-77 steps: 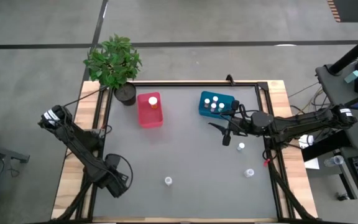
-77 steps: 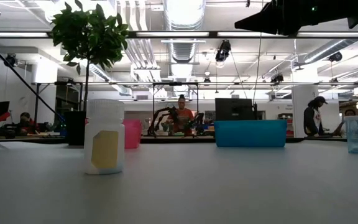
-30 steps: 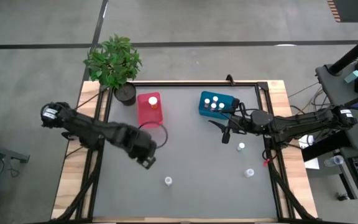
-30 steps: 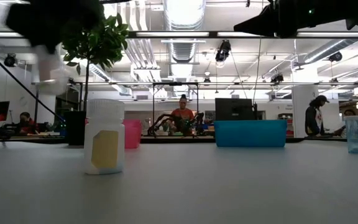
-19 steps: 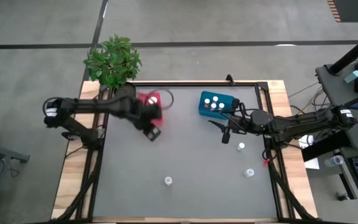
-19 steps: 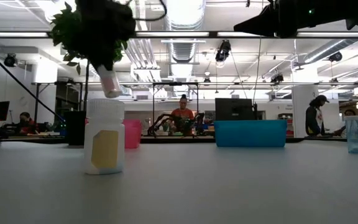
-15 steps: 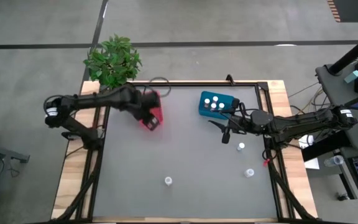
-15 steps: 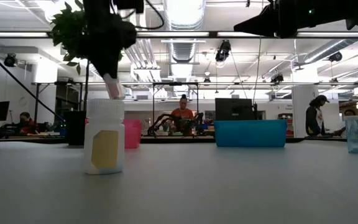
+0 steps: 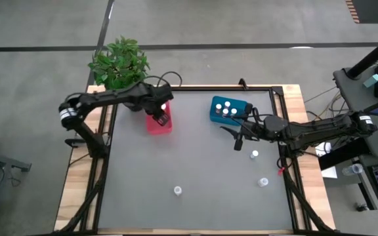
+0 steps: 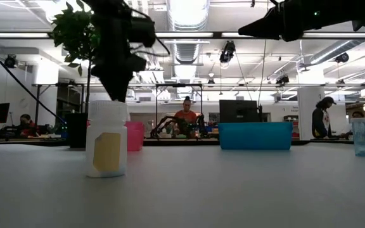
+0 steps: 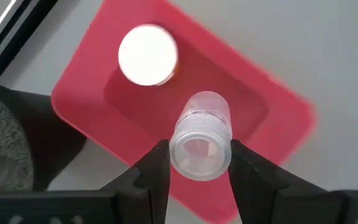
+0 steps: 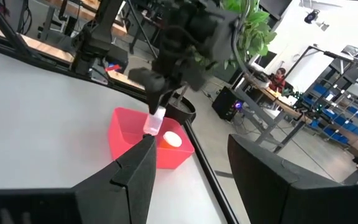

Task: Pick and place medicine bottles into bin by pill shape (circle, oval)
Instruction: Put the left transparent capsule bottle into the red bin

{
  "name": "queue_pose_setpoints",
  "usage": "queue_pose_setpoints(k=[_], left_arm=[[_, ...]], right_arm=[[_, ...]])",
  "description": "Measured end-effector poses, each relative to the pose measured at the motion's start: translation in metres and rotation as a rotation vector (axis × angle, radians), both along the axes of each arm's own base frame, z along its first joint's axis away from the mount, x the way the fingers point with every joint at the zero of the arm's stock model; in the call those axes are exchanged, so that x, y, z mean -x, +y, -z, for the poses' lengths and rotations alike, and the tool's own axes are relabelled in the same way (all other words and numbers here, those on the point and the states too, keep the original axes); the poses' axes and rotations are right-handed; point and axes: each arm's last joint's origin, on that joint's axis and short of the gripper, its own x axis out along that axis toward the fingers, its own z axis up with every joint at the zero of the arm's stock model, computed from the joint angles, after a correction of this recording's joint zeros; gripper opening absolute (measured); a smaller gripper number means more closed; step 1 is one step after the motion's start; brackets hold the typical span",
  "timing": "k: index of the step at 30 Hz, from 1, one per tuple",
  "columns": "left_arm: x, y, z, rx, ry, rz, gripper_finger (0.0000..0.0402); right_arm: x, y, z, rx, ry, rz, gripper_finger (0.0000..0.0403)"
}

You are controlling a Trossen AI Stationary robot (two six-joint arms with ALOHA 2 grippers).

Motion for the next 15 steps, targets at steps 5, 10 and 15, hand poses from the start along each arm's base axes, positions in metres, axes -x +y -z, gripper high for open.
queue_pose_setpoints(k=[5,10,15], left_arm=[[-0.008,0.007,0.02,0.013,0.093,0.008,0.0117],[-0.012,0.013,0.035,-0.026,0.174,-0.003,0.0117],[-0.014,0.02,0.046,-0.018,0.212,-0.019,0.0117]], right_arm=[[0.0,-0.002,0.001,-0.007,0.005,0.011,0.0187],[0.0,-0.003,0.001,-0.007,0.012,0.016,0.0187],[0.0,-0.003,0.001,-0.01,0.012,0.016,0.0187]])
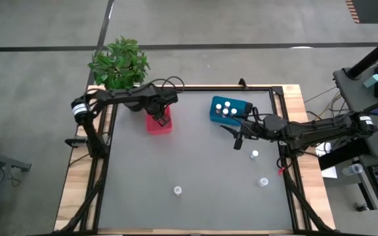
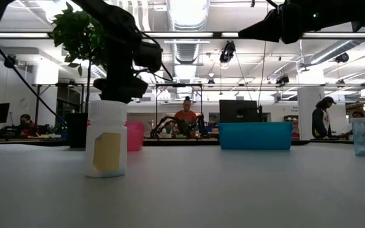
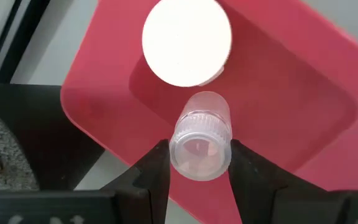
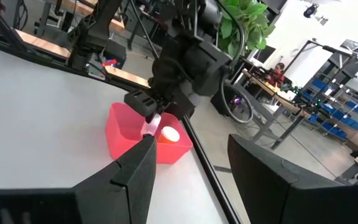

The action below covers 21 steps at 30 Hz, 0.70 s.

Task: Pick and place medicine bottles into bin by pill shape (circle, oval)
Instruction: Put the left transparent capsule bottle into the red bin

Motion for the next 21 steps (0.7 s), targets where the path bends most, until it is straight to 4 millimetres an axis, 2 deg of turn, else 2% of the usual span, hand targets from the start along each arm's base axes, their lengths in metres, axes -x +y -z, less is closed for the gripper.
queue_pose_setpoints(k=[7,21], left_arm=[[0.0,0.005,0.007,0.013,0.018,-0.018,0.0117],[0.008,0.02,0.006,0.004,0.023,-0.024,0.0117]], right_arm=[[0.0,0.0,0.0,0.0,0.0,0.0,0.0187],[0.0,0.0,0.001,-0.001,0.006,0.0,0.0187]])
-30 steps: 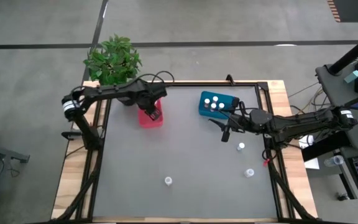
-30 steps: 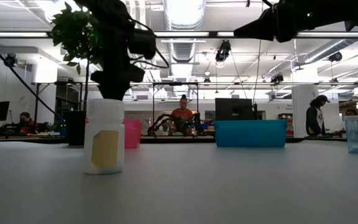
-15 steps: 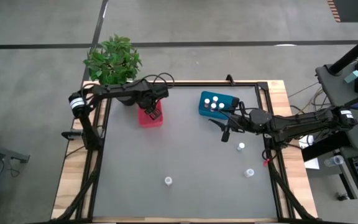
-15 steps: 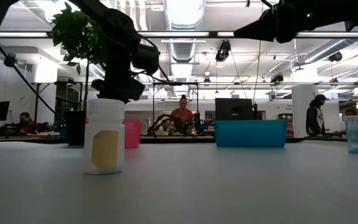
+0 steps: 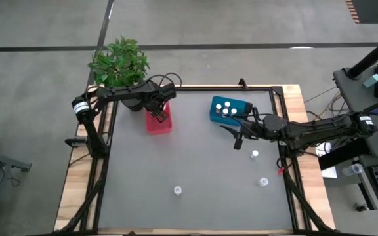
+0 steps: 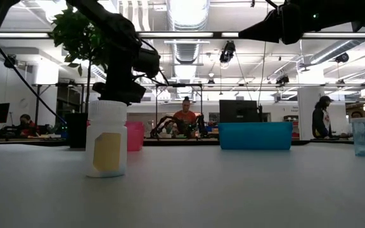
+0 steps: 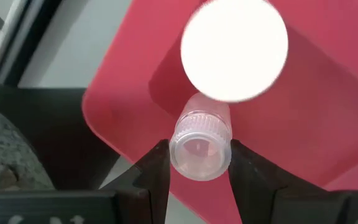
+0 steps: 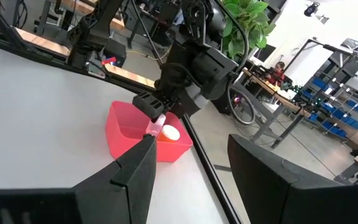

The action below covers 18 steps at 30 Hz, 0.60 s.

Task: Pick and place medicine bottles into bin by pill shape (circle, oval)
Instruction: Put the left transparent capsule bottle into the red bin

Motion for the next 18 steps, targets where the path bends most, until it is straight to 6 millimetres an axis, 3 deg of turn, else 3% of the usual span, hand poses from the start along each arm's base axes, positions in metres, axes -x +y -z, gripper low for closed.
queue_pose_setpoints(k=[9,18], left_arm=[[0.003,0.0,-0.003,-0.024,0.028,0.019,0.0117],[0.005,0.0,-0.025,-0.045,-0.021,0.024,0.0117]], right_arm=[[0.0,0.0,0.0,0.0,0.0,0.0,0.0187],[0.0,0.0,0.0,0.001,0.001,0.0,0.0187]])
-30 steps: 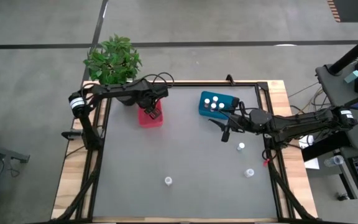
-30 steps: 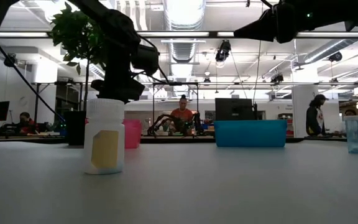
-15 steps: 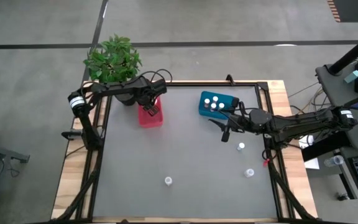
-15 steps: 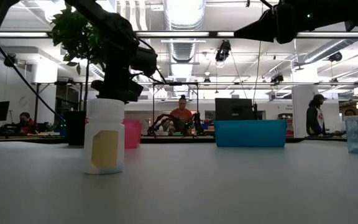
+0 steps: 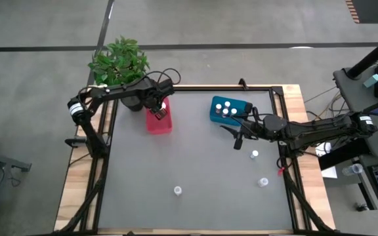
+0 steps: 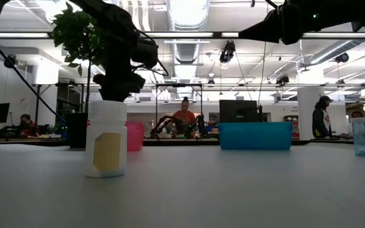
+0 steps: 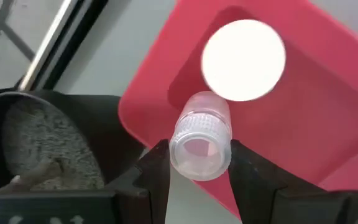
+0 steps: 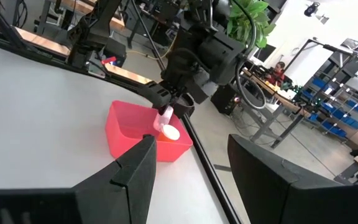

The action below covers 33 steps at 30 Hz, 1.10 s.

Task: Pick and place medicine bottles into bin by pill shape (circle, oval)
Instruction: Put the left transparent capsule bottle into the red bin

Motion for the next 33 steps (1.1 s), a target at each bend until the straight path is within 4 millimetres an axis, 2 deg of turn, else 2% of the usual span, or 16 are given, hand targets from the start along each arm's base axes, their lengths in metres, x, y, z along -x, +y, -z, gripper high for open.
queue_pose_setpoints(k=[7,33], left_arm=[[0.001,-0.001,0.006,0.163,-0.073,0.025,0.0117],[0.003,-0.001,0.018,0.137,-0.067,-0.021,0.0129]], right_arm=[[0.0,0.0,0.0,0.001,0.0,0.0,0.0187],[0.0,0.0,0.0,0.001,0.0,0.0,0.0187]])
